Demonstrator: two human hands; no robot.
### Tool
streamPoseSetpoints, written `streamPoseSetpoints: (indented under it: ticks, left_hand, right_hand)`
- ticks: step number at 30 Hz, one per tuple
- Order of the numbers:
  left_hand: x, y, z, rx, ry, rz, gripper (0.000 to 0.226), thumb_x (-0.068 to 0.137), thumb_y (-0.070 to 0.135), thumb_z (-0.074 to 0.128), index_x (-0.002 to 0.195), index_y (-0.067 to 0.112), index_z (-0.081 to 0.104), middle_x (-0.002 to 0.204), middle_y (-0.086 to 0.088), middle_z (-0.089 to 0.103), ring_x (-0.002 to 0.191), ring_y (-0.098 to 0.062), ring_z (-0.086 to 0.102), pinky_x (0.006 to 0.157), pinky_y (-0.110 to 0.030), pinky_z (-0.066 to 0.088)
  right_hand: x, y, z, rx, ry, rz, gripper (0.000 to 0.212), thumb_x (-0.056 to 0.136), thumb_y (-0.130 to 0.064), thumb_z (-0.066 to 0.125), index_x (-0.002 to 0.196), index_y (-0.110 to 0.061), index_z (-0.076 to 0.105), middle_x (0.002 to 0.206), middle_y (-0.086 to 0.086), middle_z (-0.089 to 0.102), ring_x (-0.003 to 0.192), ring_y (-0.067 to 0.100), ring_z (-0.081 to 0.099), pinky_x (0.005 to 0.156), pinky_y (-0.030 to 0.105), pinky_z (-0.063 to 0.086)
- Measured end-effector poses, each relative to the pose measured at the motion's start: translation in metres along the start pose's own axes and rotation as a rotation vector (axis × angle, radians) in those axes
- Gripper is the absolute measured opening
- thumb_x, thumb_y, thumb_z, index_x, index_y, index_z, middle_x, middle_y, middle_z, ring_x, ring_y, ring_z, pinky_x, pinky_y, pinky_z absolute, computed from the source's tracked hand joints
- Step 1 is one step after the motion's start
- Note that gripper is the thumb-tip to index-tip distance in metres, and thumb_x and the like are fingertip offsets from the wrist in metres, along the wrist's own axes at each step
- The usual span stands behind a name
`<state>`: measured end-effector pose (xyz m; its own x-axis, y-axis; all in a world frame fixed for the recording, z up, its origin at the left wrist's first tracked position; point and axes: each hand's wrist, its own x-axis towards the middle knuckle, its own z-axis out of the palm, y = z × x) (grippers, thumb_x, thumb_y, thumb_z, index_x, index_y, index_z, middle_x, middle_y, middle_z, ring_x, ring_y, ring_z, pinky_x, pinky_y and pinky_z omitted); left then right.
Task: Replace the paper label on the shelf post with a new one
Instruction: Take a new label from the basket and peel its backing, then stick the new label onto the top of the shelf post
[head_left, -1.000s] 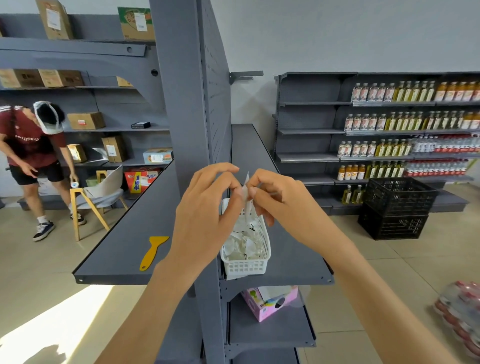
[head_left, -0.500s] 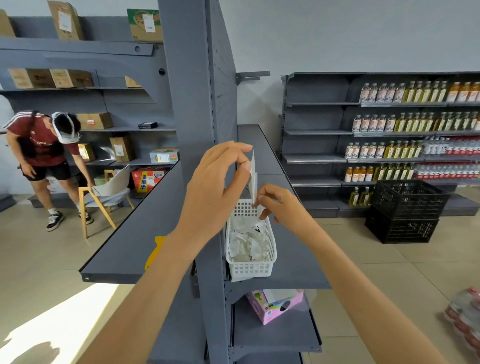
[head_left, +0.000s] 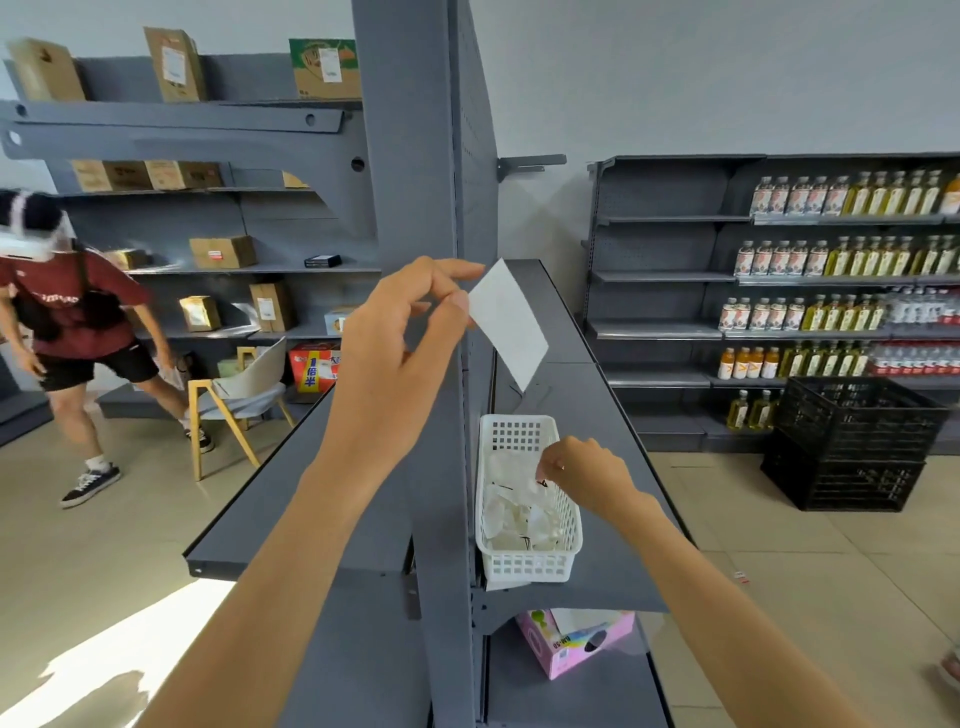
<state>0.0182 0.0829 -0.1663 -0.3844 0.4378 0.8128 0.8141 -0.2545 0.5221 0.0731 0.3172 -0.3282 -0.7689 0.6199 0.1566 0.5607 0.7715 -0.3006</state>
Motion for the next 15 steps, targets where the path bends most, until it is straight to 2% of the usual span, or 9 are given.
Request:
streamPoseSetpoints:
  ticks: [3,5,6,8,9,11,13,15]
  left_hand:
    - [0.001,-0.001,-0.001,0.015,0.002,-0.005,0.017,0.093,0.016,0.049,0.079,0.021,0.056,0.118,0.009,0.070,0.101,-0.018,0.066,0.078,-0.028,0.047]
    - [0.003,-0.002,-0.003,0.027,0.007,-0.015,0.017,0.093,0.017,0.049,0.078,0.021,0.055,0.117,0.009,0.070,0.101,-0.019,0.066,0.074,-0.023,0.043]
    - [0.003,-0.002,-0.003,0.025,0.011,-0.019,0.017,0.093,0.017,0.049,0.078,0.020,0.056,0.117,0.009,0.070,0.102,-0.019,0.066,0.074,-0.024,0.044]
    - [0.004,-0.003,-0.004,0.022,0.016,-0.025,0.017,0.093,0.017,0.048,0.079,0.017,0.057,0.115,0.009,0.070,0.102,-0.019,0.067,0.077,-0.027,0.048]
    - [0.004,-0.004,-0.004,0.030,0.016,-0.026,0.016,0.092,0.017,0.048,0.079,0.016,0.058,0.115,0.009,0.070,0.102,-0.018,0.067,0.078,-0.029,0.049]
    - [0.005,-0.004,-0.005,0.060,0.021,-0.026,0.016,0.092,0.019,0.048,0.080,0.018,0.058,0.113,0.011,0.070,0.102,-0.018,0.066,0.082,-0.035,0.051]
    - [0.006,-0.004,-0.006,0.096,0.035,-0.022,0.015,0.092,0.021,0.047,0.081,0.021,0.057,0.113,0.012,0.069,0.103,-0.018,0.065,0.083,-0.039,0.053]
    - [0.007,-0.002,-0.008,0.130,0.047,-0.004,0.015,0.091,0.024,0.047,0.082,0.021,0.058,0.111,0.012,0.069,0.104,-0.017,0.065,0.083,-0.042,0.054]
  right_hand:
    - [0.006,0.004,-0.002,-0.042,0.043,-0.046,0.020,0.100,-0.024,0.050,0.105,-0.030,0.069,0.100,0.003,0.074,0.082,0.030,0.070,0.063,0.035,0.052]
    - [0.008,-0.001,-0.013,0.074,0.171,-0.091,0.012,0.101,-0.024,0.048,0.110,-0.030,0.054,0.101,0.002,0.074,0.080,0.030,0.070,0.067,0.040,0.058]
    - [0.005,-0.008,-0.022,0.213,0.272,-0.137,0.008,0.103,-0.028,0.046,0.110,-0.028,0.047,0.099,0.001,0.074,0.079,0.028,0.070,0.067,0.042,0.059]
    - [-0.009,-0.031,-0.048,0.542,0.529,-0.275,0.017,0.104,-0.038,0.039,0.109,-0.023,0.044,0.092,-0.003,0.070,0.076,0.022,0.067,0.067,0.037,0.056]
    - [-0.020,-0.047,-0.065,0.663,0.663,-0.358,0.021,0.103,-0.039,0.035,0.108,-0.022,0.046,0.089,-0.006,0.065,0.075,0.020,0.064,0.066,0.034,0.052]
    - [-0.044,-0.078,-0.095,0.832,0.897,-0.546,0.016,0.101,-0.028,0.034,0.106,-0.023,0.049,0.088,-0.002,0.056,0.073,0.021,0.055,0.066,0.031,0.044]
    - [-0.066,-0.102,-0.121,0.871,1.009,-0.705,0.016,0.097,-0.019,0.038,0.108,-0.022,0.050,0.088,0.006,0.052,0.076,0.019,0.050,0.069,0.029,0.041]
    - [-0.081,-0.117,-0.138,0.710,1.010,-0.781,0.019,0.093,-0.023,0.049,0.109,-0.015,0.056,0.092,0.002,0.053,0.084,0.014,0.050,0.077,0.027,0.040]
